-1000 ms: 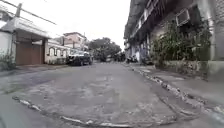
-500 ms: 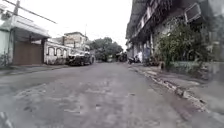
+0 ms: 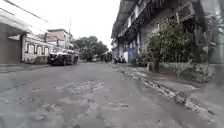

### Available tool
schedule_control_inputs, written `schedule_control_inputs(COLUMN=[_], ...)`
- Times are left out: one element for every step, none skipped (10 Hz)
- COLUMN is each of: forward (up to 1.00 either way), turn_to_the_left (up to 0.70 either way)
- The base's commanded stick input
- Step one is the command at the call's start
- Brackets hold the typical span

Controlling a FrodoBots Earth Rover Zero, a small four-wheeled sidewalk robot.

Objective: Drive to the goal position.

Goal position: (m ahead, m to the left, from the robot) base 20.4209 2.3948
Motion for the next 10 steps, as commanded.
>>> schedule_control_inputs(forward=[1.00,1.00,1.00,1.00,1.00,1.00,1.00,1.00,1.00,1.00], turn_to_the_left=[0.00,0.00,0.00,0.00,0.02,0.04,0.03,0.01,0.00,0.00])
